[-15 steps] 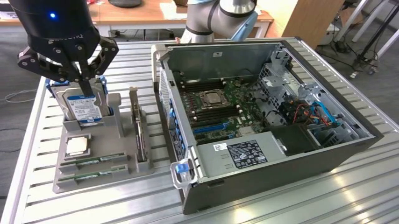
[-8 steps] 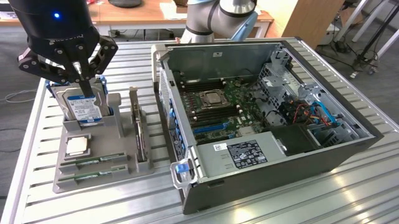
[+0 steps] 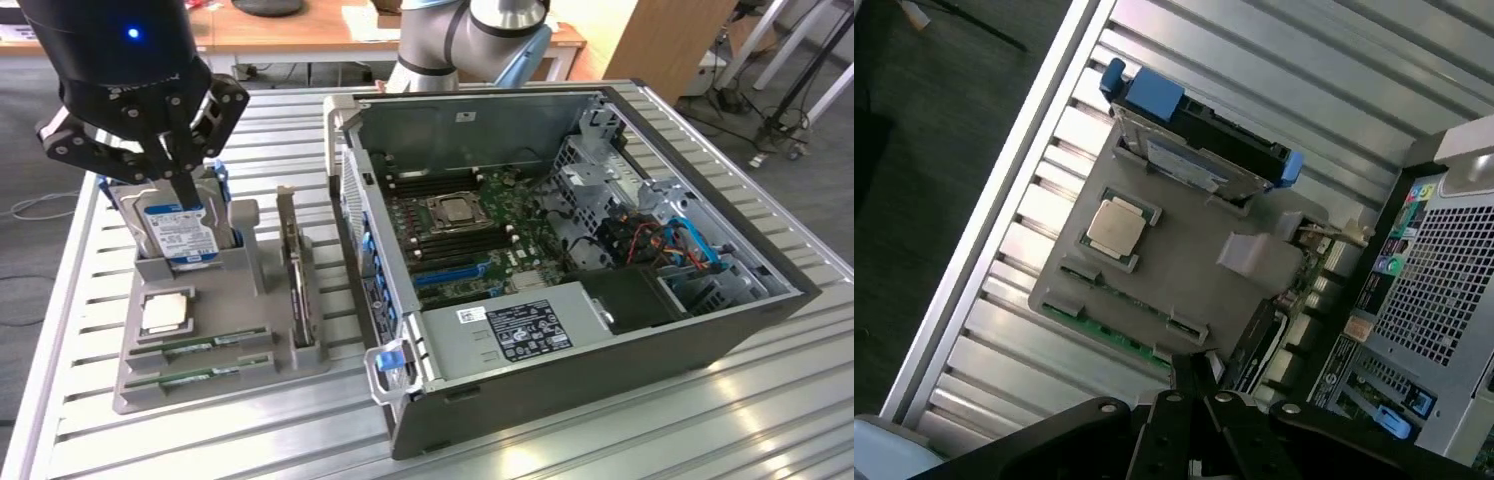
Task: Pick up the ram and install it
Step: 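Pick up the ram and move it above insertion slot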
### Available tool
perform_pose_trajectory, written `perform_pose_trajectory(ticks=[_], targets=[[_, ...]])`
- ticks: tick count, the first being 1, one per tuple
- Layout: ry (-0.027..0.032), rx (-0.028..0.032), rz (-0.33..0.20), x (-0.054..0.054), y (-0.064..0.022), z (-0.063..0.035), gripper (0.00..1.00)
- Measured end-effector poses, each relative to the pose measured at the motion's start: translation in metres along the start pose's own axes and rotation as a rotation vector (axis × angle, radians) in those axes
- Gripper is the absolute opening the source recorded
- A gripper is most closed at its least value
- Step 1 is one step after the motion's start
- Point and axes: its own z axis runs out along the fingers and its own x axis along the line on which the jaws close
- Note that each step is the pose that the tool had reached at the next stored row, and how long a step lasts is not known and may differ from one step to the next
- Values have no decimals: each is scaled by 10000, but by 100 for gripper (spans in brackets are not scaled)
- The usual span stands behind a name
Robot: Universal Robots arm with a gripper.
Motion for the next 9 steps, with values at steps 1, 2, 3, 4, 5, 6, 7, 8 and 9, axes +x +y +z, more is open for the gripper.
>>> perform_pose_trajectory(ticks=[1,2,3,4,5,6,7,8,9], targets=[[7,0,-188,0,0,1,11],[14,2,-366,0,0,2,11],[21,3,-544,0,0,4,11],[28,3,-721,0,0,5,11],[36,4,-898,1,0,6,11],[43,6,-1075,0,0,6,11],[51,7,-1264,1,0,8,11],[58,7,-1441,1,0,9,11],[64,8,-1619,1,0,10,11]])
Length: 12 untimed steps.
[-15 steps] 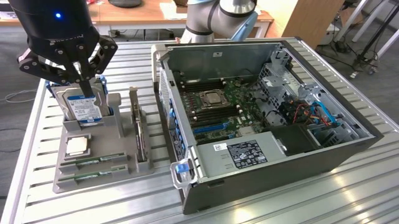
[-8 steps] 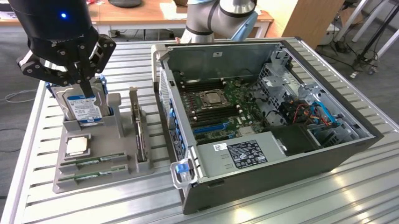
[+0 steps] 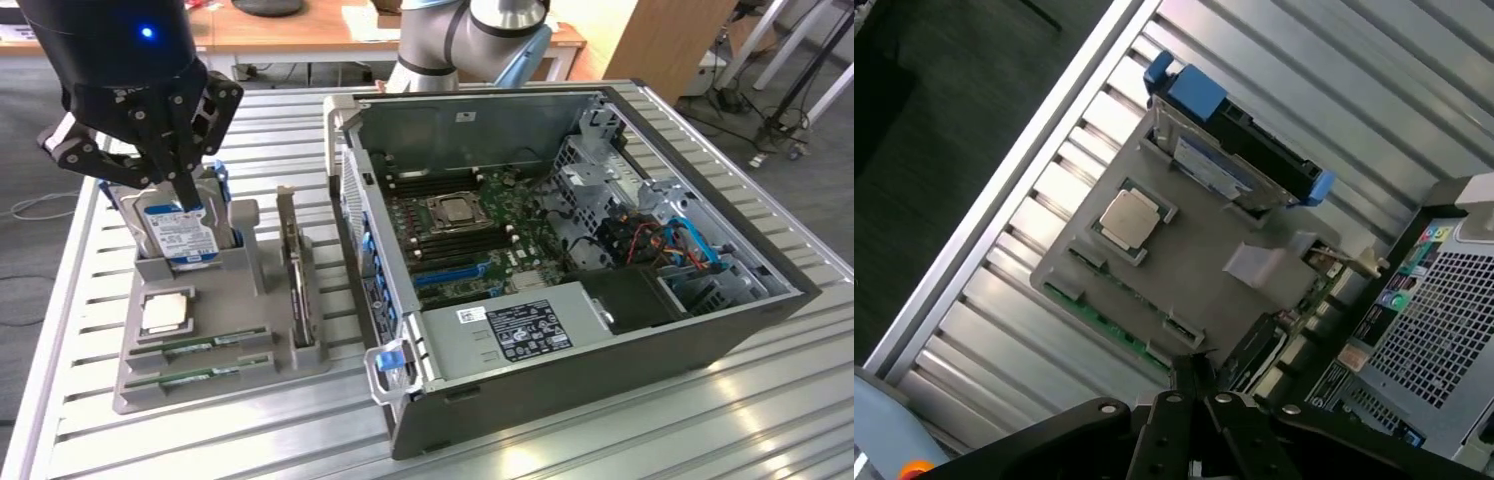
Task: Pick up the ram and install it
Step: 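Pick up the ram and move it above insertion slot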
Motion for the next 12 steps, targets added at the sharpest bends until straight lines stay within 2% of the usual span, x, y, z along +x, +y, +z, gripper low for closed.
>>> perform_pose_trajectory(ticks=[12], targets=[[90,18,-2123,2,1,13,11]])
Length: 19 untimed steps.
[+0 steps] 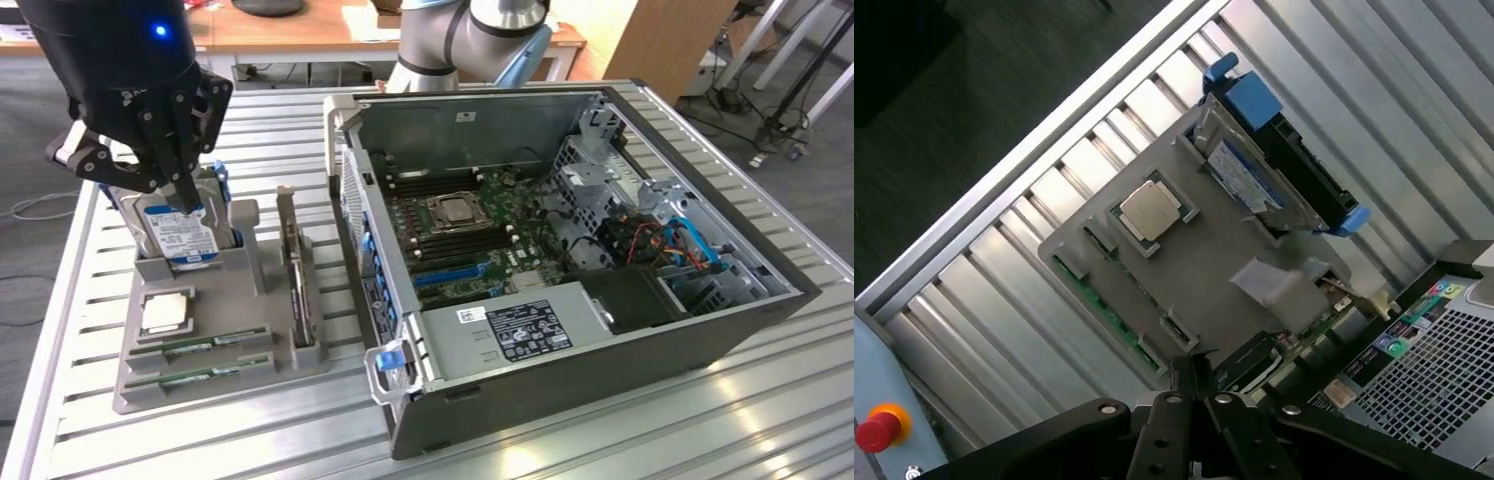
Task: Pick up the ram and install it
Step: 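Pick up the ram and move it above insertion slot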
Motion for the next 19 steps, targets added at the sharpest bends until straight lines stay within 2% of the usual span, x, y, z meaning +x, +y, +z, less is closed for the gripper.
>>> perform_pose_trajectory(ticks=[17,19], targets=[[133,32,-2914,3,2,18,11],[142,33,-3126,3,2,18,11]])
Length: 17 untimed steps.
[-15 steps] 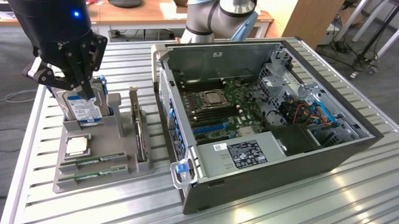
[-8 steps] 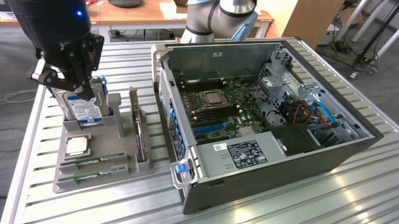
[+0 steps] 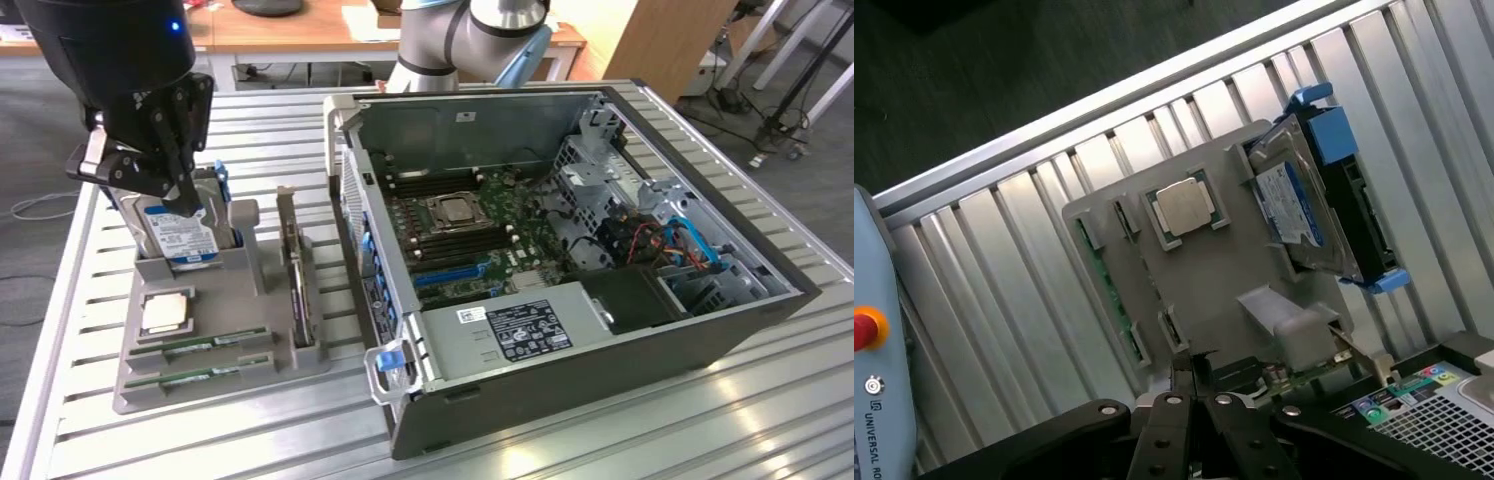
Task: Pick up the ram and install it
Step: 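Pick up the ram and move it above insertion slot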
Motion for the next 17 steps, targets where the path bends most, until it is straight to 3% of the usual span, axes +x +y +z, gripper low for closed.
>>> perform_pose_trajectory(ticks=[17], targets=[[0,0,-80,0,0,1,11]])
